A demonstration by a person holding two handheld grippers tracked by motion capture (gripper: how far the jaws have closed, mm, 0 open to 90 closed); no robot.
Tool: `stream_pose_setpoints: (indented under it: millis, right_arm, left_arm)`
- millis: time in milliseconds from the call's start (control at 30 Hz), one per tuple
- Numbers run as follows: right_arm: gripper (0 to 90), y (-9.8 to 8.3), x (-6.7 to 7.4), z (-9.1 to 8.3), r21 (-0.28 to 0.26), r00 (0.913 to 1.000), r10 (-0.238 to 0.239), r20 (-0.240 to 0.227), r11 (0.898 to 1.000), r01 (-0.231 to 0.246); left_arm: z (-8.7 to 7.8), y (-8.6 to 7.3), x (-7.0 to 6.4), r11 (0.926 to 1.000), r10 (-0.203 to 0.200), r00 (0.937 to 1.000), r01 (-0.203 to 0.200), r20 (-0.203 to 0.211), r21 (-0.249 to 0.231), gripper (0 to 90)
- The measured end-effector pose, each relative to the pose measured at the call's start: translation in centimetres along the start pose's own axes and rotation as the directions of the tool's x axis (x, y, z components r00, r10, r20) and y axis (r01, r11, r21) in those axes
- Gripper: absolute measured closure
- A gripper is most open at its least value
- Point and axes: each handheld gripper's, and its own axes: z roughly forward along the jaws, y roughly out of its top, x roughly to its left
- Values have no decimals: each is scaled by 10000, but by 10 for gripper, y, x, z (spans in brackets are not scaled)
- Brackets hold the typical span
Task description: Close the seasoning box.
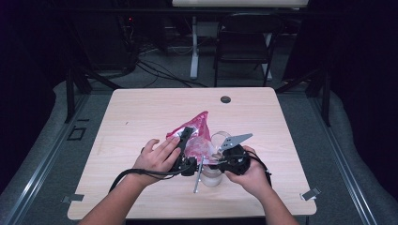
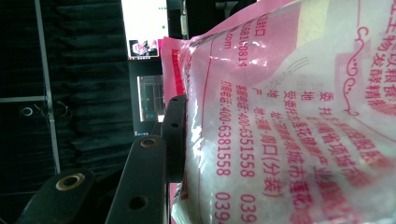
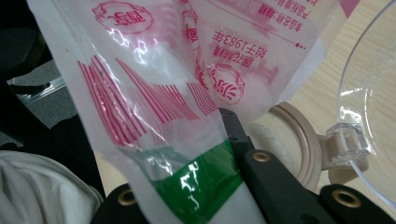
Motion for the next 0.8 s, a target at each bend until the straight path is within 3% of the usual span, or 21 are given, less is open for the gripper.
stream_pose_setpoints:
  millis: [800]
  right_arm:
    - [900,2,1,4,-17,10000,-45,-68,10000,45]
  left_arm:
    - [-1,-4,0,9997,-70,10000,69,58,215,669]
